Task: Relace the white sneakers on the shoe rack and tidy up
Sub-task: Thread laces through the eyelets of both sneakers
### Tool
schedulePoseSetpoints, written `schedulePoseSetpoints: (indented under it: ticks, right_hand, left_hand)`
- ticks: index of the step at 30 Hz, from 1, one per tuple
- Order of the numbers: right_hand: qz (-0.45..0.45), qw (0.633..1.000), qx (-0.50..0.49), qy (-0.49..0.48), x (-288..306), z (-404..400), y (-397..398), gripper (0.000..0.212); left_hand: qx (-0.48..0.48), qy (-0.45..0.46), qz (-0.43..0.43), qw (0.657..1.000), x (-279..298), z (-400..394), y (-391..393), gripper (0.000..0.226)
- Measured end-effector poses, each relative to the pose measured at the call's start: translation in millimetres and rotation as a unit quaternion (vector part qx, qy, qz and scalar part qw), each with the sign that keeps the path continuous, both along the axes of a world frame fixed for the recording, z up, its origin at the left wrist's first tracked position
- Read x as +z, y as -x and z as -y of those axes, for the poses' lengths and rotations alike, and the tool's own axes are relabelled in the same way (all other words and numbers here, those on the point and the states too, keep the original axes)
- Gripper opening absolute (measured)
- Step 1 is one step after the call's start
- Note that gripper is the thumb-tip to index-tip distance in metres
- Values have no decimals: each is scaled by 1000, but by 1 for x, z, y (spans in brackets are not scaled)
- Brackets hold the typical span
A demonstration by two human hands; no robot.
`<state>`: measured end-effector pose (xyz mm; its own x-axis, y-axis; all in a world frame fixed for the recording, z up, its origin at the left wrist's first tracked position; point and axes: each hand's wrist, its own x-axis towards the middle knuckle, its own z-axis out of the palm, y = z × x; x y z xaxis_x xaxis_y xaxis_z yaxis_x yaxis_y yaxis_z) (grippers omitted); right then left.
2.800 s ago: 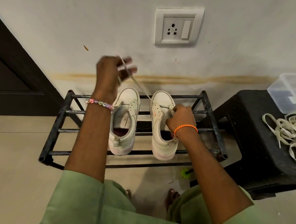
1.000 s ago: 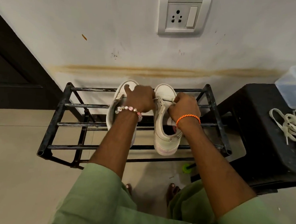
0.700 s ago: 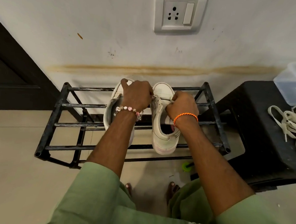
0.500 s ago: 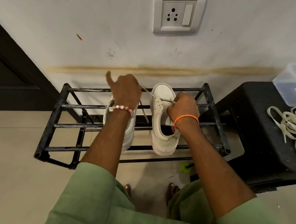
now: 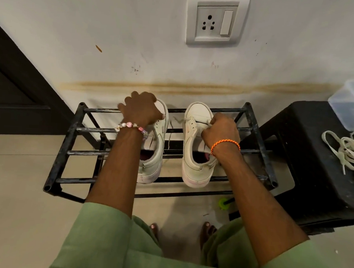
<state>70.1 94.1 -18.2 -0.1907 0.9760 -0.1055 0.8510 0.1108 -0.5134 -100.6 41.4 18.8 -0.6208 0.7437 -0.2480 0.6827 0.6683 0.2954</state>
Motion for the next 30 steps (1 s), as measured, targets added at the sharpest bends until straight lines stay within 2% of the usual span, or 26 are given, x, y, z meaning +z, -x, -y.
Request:
schedulePoseSetpoints:
  ticks: [5, 8, 9, 11, 13, 16, 18, 24, 27, 30]
  right_hand:
    - [0, 999, 47, 12, 9, -3, -4, 39]
    - [-10, 994, 88, 60, 17, -15, -10, 28]
    - [-33, 992, 86, 86, 18, -19, -13, 25]
    - [-109, 982, 60, 142, 19, -28, -19, 31]
    - [-156, 975, 35, 153, 16, -34, -25, 35]
    - [-119, 981, 79, 127, 9, -39, -29, 20]
    - [-93, 981, 113, 125, 6, -38, -27, 22]
    - [-38, 991, 126, 23, 0, -40, -25, 10]
    - [23, 993, 113, 24, -1, -43, -23, 22]
    - [88, 986, 124, 74, 3, -41, -24, 30]
  left_hand:
    - [-116, -54, -25, 991, -14, -10, -21, 56]
    - [-185, -52, -14, 981, -19, -20, -36, 42]
    - [-191, -49, -3, 980, -23, -22, -41, 38]
    - [-177, -57, 26, 982, -29, -24, -45, 32]
    - [-151, -78, 31, 985, -31, -25, -44, 27]
    - [-139, -109, 22, 984, -30, -23, -41, 19]
    - [-148, -126, 22, 981, -31, -20, -40, 14]
    - [-117, -139, 103, 978, -23, -20, -39, 22]
    - [-103, -133, 154, 974, -22, -21, -37, 35]
    - [-111, -130, 166, 971, -23, -16, -35, 35]
